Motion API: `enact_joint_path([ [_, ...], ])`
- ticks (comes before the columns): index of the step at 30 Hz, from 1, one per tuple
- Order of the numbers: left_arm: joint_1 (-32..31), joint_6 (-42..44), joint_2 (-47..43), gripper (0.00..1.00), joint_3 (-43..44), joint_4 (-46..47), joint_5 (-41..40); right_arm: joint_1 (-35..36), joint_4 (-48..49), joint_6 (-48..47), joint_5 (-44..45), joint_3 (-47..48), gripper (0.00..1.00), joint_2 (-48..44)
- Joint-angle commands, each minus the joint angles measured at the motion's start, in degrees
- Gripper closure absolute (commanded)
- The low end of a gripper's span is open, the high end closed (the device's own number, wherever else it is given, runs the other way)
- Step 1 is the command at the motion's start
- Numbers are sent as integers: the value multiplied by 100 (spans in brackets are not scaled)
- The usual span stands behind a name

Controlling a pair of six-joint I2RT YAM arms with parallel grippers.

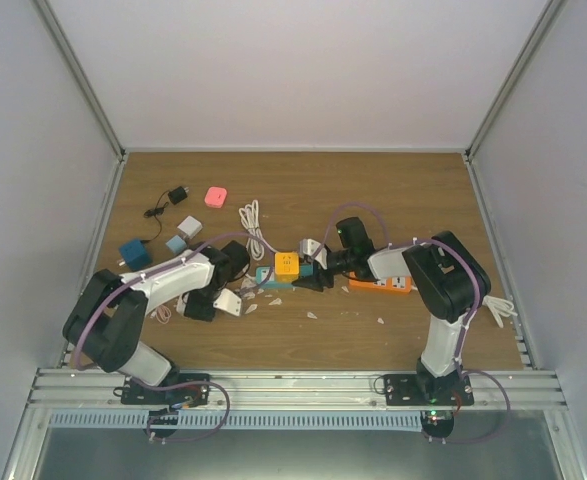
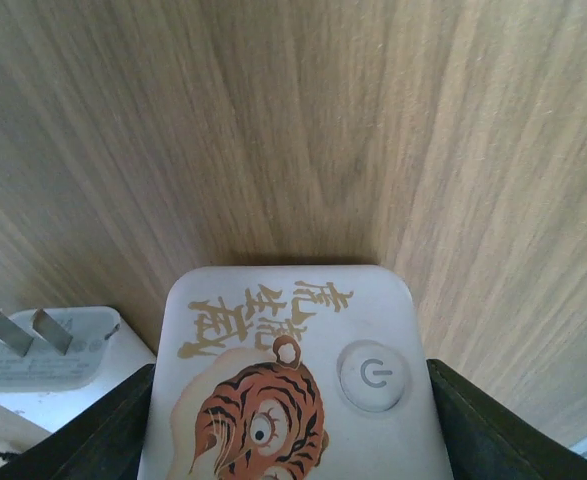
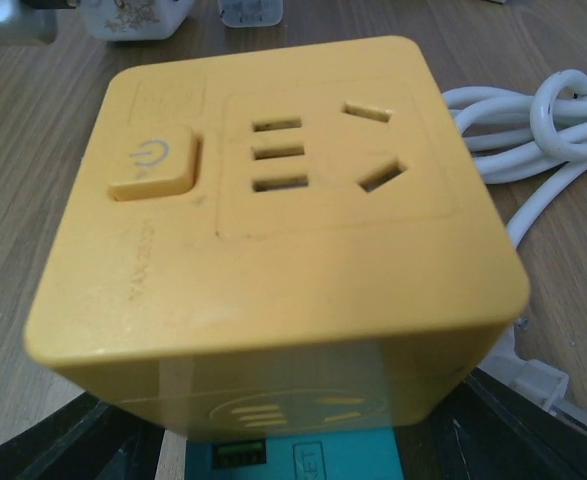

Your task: Pull the plug off the socket

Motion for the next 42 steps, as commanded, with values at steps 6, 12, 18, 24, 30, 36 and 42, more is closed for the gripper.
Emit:
enact_joint_path([
  [6,7,34,-41,27,1081,273,1620,-17,-24,-81,10,-104,29,32],
  [12,17,110,-156,7,1591,916,3284,-20,-76,-168,87,-82,27,56],
  [18,181,21,-27,8,1676,1664,4296,-21,-92,-194,191,-70,26,76],
  [24,374,-676,-57,9,1188,3145,5774,-21,-124,-194,179,-53,28,96],
  [30,375,-739,269,9,972,3857,6065,-21,-155,-213,162,-39,30,107],
  [36,375,-614,768,7,1075,3955,6203,-19,-178,-212,144,-6,31,144],
  [42,409,-463,963,17,998,4037,6131,-21,-174,-213,145,-3,32,161],
])
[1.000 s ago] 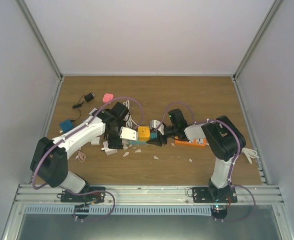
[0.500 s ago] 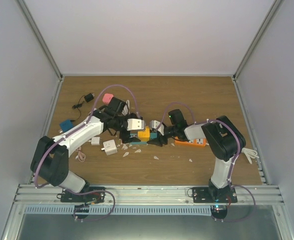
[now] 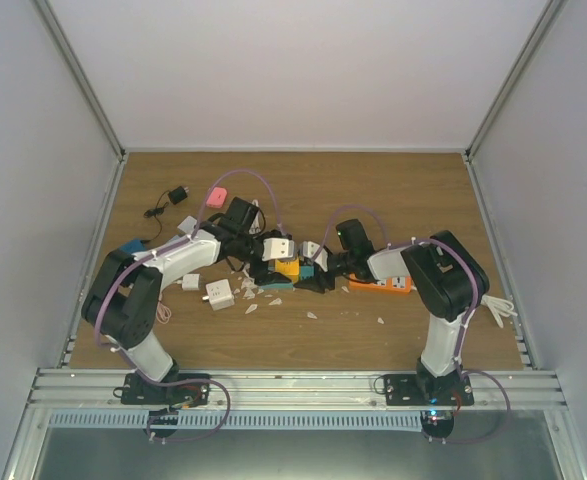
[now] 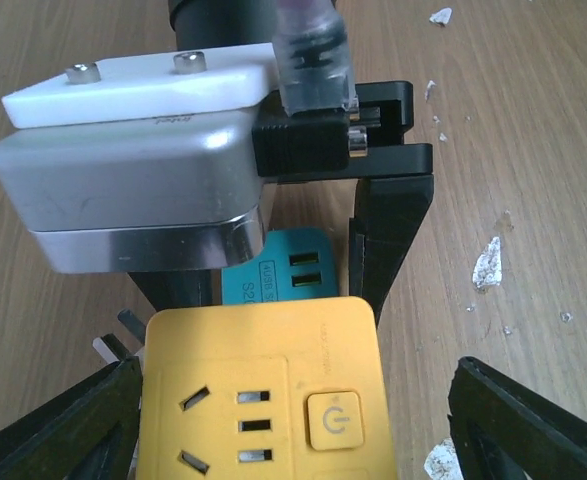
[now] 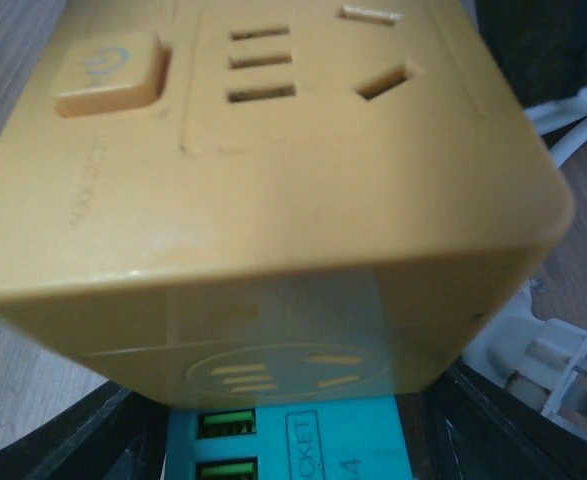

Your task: Pull the plug off the socket

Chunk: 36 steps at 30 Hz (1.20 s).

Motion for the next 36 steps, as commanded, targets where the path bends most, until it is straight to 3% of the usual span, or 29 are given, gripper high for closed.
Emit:
enact_joint_path([
  [1,34,101,84,20,-62,253,148,-17,-33,-90,-35,33,32,112],
  [6,163,147,126,42,-49,304,92,30,-66,-154,21,32,34,133],
  [8,267,195,149,44,-19,241,135,59,-84,-178,49,46,38,143],
  [12,336,313,103,19,-28,142,265,76,-85,-163,95,71,45,179],
  [16,333,243,98,7,-151,292,439,83,-84,-145,106,85,49,203],
  [22,324,139,339,8,-176,451,434,93,-94,-144,104,104,59,230],
  [25,297,159,376,14,-170,475,458,94,-103,-136,114,117,66,238],
  [29,321,69,377,33,-140,492,568,95,-119,-136,114,134,73,252],
  [32,515,-137,382,47,-3,370,1197,101,-129,-144,133,134,80,256],
  [36,739,-346,478,58,302,33,1989,108,-153,-162,171,152,87,281],
])
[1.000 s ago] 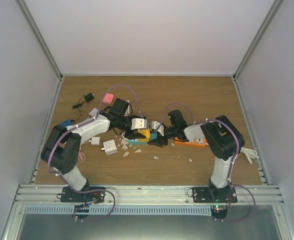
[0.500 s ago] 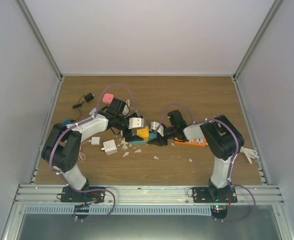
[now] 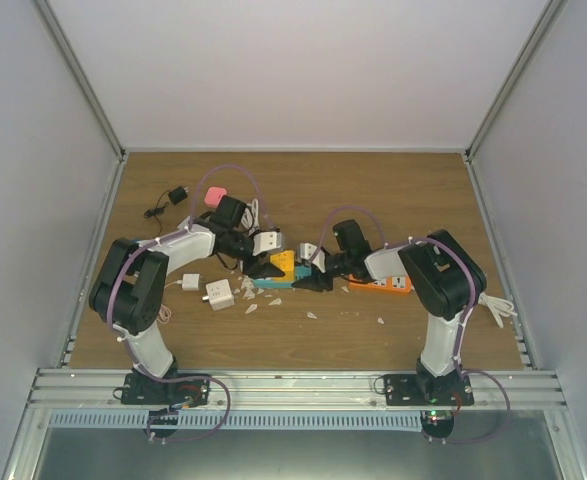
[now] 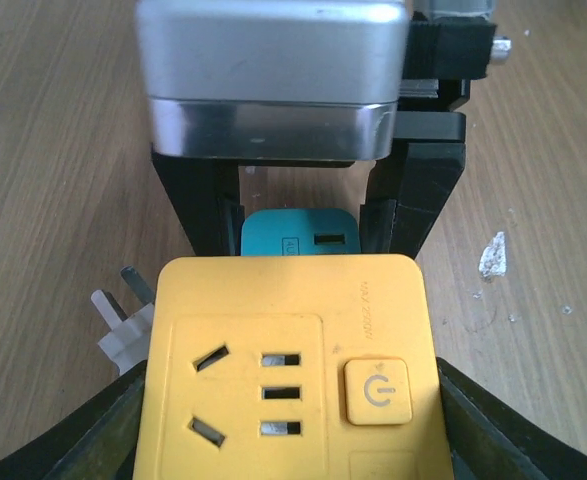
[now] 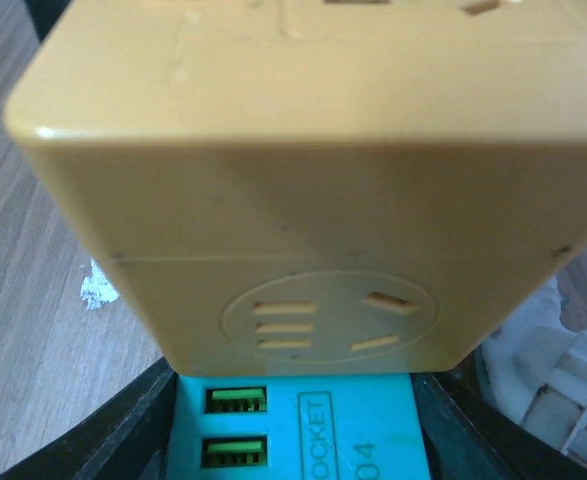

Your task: Pull the plug off the socket

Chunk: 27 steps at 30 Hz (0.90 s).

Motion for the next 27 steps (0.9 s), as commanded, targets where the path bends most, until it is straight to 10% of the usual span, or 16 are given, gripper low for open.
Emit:
enact_joint_path([
  [1,169,-288,19,59,381,-156,1326,47,-63,-50,162,82,88,179],
  [14,-316,253,-984,69,-531,879,-99,84,-244,-46,243,236,100,346],
  [27,5,269,-475,73,118,-518,717,163,-264,-69,447,289,99,424],
])
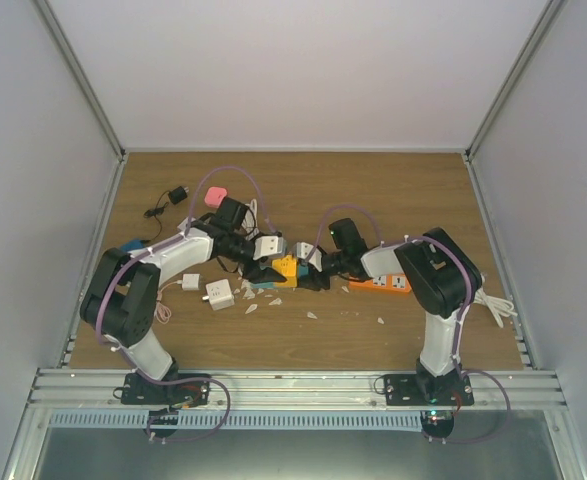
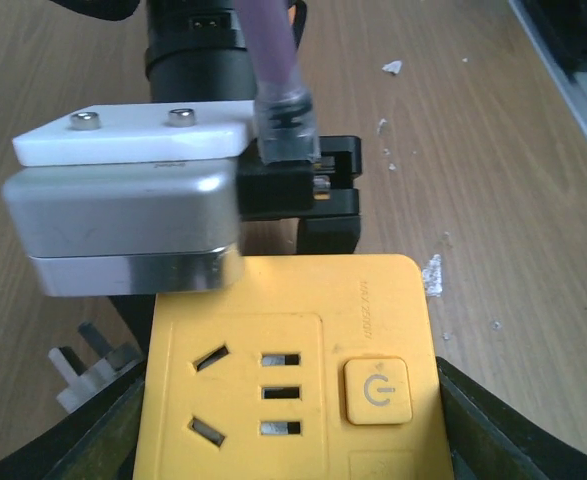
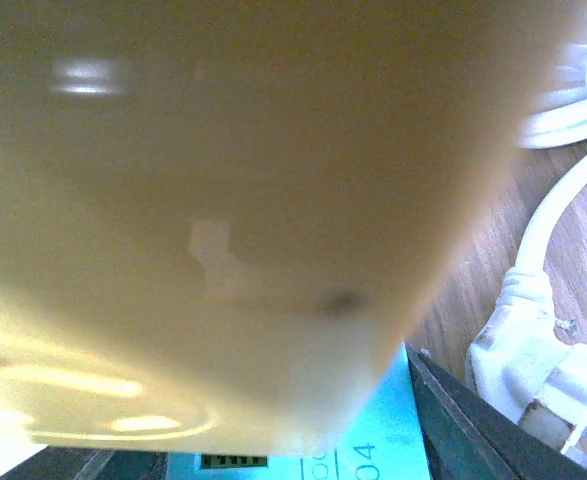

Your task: Pull the plug off the socket

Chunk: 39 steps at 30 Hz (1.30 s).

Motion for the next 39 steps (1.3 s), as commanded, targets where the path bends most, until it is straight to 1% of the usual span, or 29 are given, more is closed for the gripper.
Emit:
enact_joint_path([
  [1,256,198,-104,73,216,-262,663,61,-161,-28,415,78,99,273],
  [4,512,229,-222,73,317,-495,934,61,-188,-12,420,114,100,306],
  [11,990,320,-392,72,546,-995,1258,61,-202,-9,414,102,99,289],
  [14,1183,451,-409,72,682,-1284,1141,61,-216,-26,398,102,97,273],
  [17,1343,599,-476,72,793,-1595,848,52,-241,-40,357,102,96,253],
  [24,1756,1132,-810,72,903,-2369,-550,34,-269,-71,328,87,92,209],
  [31,2193,1942,-1061,72,920,-3251,-2791,35,-271,-87,324,50,83,151],
  [35,2356,2169,-1179,71,727,-3298,-3927,35,-227,-78,341,24,79,122],
  [39,2370,2254,-1126,71,405,-2921,-5199,35,-217,-79,346,10,76,111],
])
